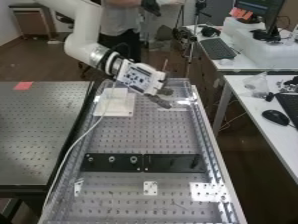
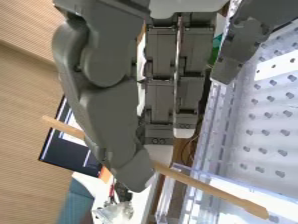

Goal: Grab the chopstick and place it in the clear container

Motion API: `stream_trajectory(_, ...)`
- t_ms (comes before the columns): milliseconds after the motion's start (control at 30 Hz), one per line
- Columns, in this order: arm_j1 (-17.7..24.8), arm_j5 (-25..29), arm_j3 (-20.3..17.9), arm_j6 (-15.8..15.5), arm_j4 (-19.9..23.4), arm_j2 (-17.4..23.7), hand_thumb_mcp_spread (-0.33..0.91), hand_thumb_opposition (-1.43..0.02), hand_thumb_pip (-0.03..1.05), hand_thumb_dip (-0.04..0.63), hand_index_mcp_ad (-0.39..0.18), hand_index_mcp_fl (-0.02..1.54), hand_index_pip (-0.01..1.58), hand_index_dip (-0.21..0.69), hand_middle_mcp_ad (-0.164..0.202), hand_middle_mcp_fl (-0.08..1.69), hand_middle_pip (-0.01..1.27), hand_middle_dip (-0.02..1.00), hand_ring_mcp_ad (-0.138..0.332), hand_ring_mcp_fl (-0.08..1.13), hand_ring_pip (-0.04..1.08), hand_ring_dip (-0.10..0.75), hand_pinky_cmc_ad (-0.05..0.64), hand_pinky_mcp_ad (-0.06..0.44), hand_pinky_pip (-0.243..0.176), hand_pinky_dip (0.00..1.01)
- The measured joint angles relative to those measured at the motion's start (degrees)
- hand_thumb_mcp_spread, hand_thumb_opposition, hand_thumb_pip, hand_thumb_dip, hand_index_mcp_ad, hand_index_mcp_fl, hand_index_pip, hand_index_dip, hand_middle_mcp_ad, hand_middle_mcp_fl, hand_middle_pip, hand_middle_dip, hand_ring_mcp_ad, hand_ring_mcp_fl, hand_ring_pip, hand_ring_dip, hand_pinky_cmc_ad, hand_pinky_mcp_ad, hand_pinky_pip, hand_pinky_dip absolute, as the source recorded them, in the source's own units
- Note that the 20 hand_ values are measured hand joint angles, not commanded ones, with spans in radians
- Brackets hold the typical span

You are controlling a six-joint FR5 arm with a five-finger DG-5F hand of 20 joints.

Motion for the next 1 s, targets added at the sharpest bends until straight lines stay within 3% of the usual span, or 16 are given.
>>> stream_trajectory(433, 0.33, -0.84, 1.18, 0.07, 0.19, -1.26, 0.70, -1.14, 0.42, 0.300, -0.133, 1.40, 0.20, 0.408, 0.042, 1.32, 0.36, 0.49, 0.024, 0.70, 0.08, 0.281, 0.450, 0.248, 0.087, 0.15)
stream_trajectory(1000, 0.78, -0.72, 2.41, -2.62, 0.08, -2.57, 0.69, -1.14, 0.42, 0.300, -0.129, 1.41, 0.19, 0.408, 0.042, 1.33, 0.40, 0.43, 0.037, 0.67, 0.08, 0.262, 0.449, 0.250, 0.089, 0.15)
